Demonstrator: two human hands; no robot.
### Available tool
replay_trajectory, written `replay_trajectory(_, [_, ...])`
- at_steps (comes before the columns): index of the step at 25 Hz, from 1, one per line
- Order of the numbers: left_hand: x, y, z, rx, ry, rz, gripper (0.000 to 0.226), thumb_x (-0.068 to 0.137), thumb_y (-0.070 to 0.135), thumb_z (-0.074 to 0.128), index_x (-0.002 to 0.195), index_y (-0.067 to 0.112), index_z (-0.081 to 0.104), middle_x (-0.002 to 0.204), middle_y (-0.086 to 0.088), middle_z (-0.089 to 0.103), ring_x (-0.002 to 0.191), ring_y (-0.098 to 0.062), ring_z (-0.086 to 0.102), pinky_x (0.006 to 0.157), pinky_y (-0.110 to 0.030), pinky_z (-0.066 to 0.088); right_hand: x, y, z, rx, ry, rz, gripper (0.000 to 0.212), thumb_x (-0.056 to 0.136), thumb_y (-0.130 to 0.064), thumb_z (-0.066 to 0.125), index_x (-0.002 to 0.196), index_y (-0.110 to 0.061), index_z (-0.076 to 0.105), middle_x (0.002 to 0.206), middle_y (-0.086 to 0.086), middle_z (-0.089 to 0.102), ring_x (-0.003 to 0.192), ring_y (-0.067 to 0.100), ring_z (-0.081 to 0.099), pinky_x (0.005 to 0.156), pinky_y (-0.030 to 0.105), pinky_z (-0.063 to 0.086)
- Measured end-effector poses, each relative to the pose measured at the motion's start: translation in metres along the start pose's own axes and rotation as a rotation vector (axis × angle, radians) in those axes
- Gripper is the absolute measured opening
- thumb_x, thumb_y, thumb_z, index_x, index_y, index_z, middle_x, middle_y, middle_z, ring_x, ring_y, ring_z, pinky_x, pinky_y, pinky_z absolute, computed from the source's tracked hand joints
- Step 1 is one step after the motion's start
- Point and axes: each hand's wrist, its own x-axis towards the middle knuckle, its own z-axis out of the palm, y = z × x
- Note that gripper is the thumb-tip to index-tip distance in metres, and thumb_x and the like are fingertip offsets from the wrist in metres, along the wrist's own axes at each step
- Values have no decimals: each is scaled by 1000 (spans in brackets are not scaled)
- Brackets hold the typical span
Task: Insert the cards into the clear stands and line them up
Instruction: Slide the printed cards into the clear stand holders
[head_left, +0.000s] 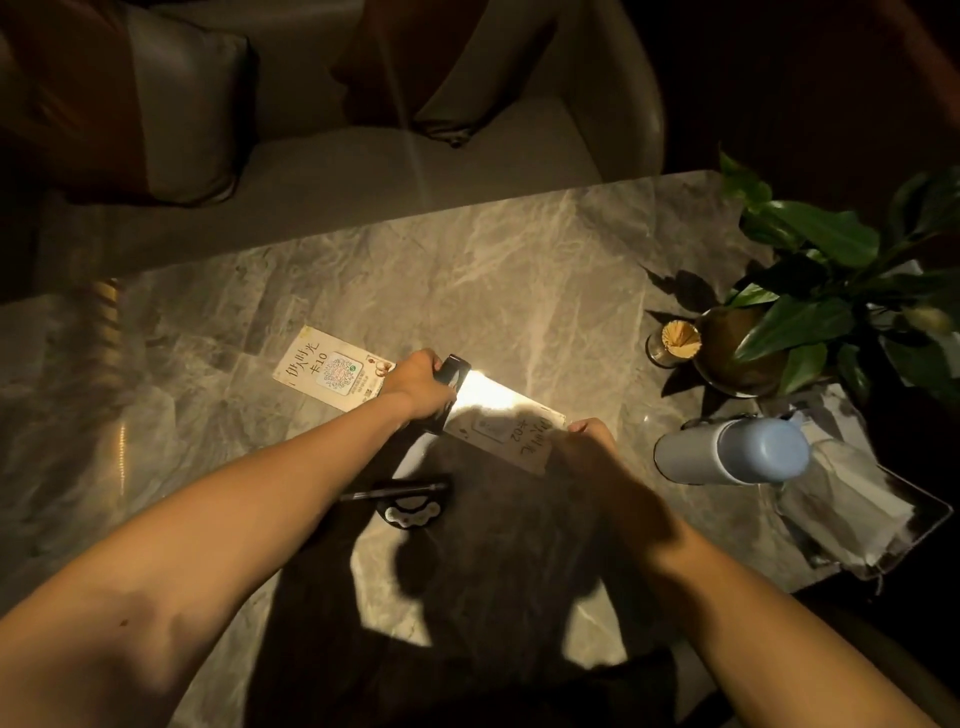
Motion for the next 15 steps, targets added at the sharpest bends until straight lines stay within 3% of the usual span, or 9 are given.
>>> replay_trajectory(1, [1, 1, -3, -39, 10, -1, 27, 83, 22, 71, 108, 17, 60, 101, -8, 69, 89, -29, 69, 83, -40, 59, 2, -7, -3, -35, 23, -35, 6, 92, -18, 62, 91, -13, 61, 92, 9, 67, 90, 22, 66, 77, 42, 58])
replay_trajectory(3, [3, 3, -7, -135, 5, -16, 27, 83, 14, 71, 106, 17, 59, 103, -8, 68, 89, -26, 67, 83, -43, 60, 2, -33, -11, -55, 92, -96, 16, 88, -9, 64, 73, -7, 56, 75, 8, 63, 78, 22, 62, 65, 38, 50])
replay_trajectory(5, [4, 5, -9, -229, -3, -46, 29, 85, 12, 72, 110, 17, 58, 108, -9, 66, 97, -27, 67, 88, -46, 59, 1, -57, -17, 67, 109, -128, 1, 85, -2, 64, 86, -2, 63, 77, 10, 69, 66, 23, 66, 57, 36, 51])
replay_trajectory(7, [5, 8, -8, -290, 10, -71, 31, 86, 15, 72, 113, 16, 57, 110, -10, 66, 101, -30, 68, 90, -47, 58, -6, -74, -25, 167, 68, -147, 15, 89, 4, 58, 101, -5, 61, 90, 11, 73, 76, 27, 73, 69, 44, 61])
replay_trajectory(9, [6, 11, -7, -321, 21, -82, 31, 85, 17, 73, 112, 14, 57, 107, -11, 68, 99, -29, 69, 89, -47, 59, -9, -89, -33, 172, 56, -227, 17, 93, 5, 56, 99, -10, 60, 97, 11, 74, 84, 27, 74, 77, 51, 61])
replay_trajectory(12, [8, 17, -9, -259, 19, -60, 33, 83, 20, 75, 112, 7, 65, 108, -12, 72, 100, -28, 70, 90, -44, 58, -10, -117, -45, 105, 16, -402, 12, 95, -1, 60, 101, -9, 66, 100, 9, 76, 87, 21, 75, 77, 41, 61])
replay_trajectory(15, [4, 35, -15, -245, 100, 79, 55, 86, 27, 77, 135, 9, 59, 126, -7, 64, 116, -25, 62, 97, -31, 49, -11, -137, -51, -51, 35, -549, 14, 95, -9, 62, 106, -13, 70, 100, 4, 76, 89, 17, 73, 77, 37, 61])
